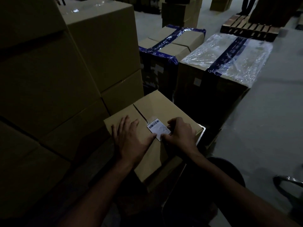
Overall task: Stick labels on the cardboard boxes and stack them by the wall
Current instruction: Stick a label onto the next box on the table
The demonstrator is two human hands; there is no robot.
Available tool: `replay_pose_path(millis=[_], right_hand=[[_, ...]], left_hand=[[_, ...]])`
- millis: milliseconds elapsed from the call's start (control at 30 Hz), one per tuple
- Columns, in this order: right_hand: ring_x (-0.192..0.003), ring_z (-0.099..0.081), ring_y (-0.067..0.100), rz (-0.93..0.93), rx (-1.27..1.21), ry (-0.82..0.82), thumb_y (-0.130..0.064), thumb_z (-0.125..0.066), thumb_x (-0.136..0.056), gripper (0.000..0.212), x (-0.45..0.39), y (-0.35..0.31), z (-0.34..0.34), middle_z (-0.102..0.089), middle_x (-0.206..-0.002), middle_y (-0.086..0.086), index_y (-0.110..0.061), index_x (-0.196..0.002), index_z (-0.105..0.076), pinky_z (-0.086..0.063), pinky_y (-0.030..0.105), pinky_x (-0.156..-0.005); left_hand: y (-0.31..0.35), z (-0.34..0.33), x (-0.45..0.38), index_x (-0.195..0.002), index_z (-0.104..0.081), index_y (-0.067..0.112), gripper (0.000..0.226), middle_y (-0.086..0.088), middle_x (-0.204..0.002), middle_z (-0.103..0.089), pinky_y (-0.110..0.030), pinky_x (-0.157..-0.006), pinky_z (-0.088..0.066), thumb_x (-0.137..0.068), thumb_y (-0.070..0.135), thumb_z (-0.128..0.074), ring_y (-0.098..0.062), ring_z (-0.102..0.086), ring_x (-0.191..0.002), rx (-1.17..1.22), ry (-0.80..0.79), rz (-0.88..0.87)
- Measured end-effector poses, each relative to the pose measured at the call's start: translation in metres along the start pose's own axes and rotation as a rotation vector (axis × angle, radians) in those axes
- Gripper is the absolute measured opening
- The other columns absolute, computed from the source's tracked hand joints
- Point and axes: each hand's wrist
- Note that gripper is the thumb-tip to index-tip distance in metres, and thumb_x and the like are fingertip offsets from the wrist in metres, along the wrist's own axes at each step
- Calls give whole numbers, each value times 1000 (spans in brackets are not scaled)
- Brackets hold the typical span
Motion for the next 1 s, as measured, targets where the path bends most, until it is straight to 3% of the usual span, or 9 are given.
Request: replay_pose_path(millis=[100,233,333,433,533,667,833,900,1000], right_hand=[[-116,-56,20,-22,31,-95,-40,-76,-75,48,-8,-1,8,-68,-112,-8,-27,-118,-59,-30,39,-97],[-103,-60,18,-43,48,-165,-42,-68,-82,11,-12,-9,16,-62,-82,-14,-34,-88,-64,-35,40,-96],[-95,-59,18,-55,59,-156,-34,-64,-86,22,-13,-16,14,-59,-77,-13,-32,-67,-53,-30,42,-96],[-85,-61,16,-67,-74,-175,-30,-60,-93,24,-12,-17,9,-61,-73,-14,-30,-69,-57,-34,51,-103],[-82,-66,21,-34,-217,-176,-30,-59,-95,21,-4,-13,12,-66,-77,-8,-29,-74,-60,-46,60,-95],[-68,-67,22,-35,-476,-227,-18,-56,-98,21,5,-13,30,-69,-81,6,-19,-79,-61,-55,41,-64],[-87,-66,20,-88,-574,-156,-18,-58,-97,7,19,-1,32,-67,-94,5,-18,-90,-60,-55,36,-73],[-89,-66,16,-101,-619,-117,-17,-57,-97,7,26,9,35,-67,-93,2,-17,-91,-60,-56,27,-75],[-76,-59,3,-173,-628,-60,-16,-57,-97,6,39,33,43,-63,-88,-4,-14,-92,-60,-45,8,-56]], left_hand=[[1,-1,0,-139,-52,24,81,-6,-160,-35,-50,-124,-5,-81,77,-31,-18,-19,-151,0,17,-1],[0,-5,0,-137,-55,23,66,-8,-158,-38,-51,-123,-7,-88,61,-36,-21,-24,-150,-13,37,-12],[-1,-6,0,-140,-54,25,57,-8,-159,-36,-52,-123,-6,-92,50,-35,-21,-22,-150,-44,15,-24],[-1,-5,-1,-141,-54,26,53,-7,-159,-35,-51,-123,-5,-94,42,-33,-19,-21,-151,-36,18,-20],[-2,-4,-1,-142,-51,27,52,-6,-160,-35,-49,-124,-3,-97,41,-29,-18,-20,-151,-46,13,-40],[-3,-1,-8,-143,-50,27,45,-6,-160,-34,-45,-123,1,-102,37,-34,-17,-19,-151,-32,-4,-60],[-1,0,-19,-139,-55,23,39,-7,-156,-40,-45,-122,-2,-101,31,-49,-19,-25,-149,24,-14,-74],[0,0,-20,-138,-57,20,39,-10,-153,-44,-46,-122,-8,-100,29,-52,-23,-30,-147,21,-15,-63],[12,0,-13,-134,-58,16,39,-12,-144,-52,-45,-117,-25,-97,26,-58,-28,-39,-138,75,-31,-87]])
Point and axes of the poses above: each hand's wrist, its own x-axis away from the middle knuckle, its own z-axis out of the back of the hand, y = z × x
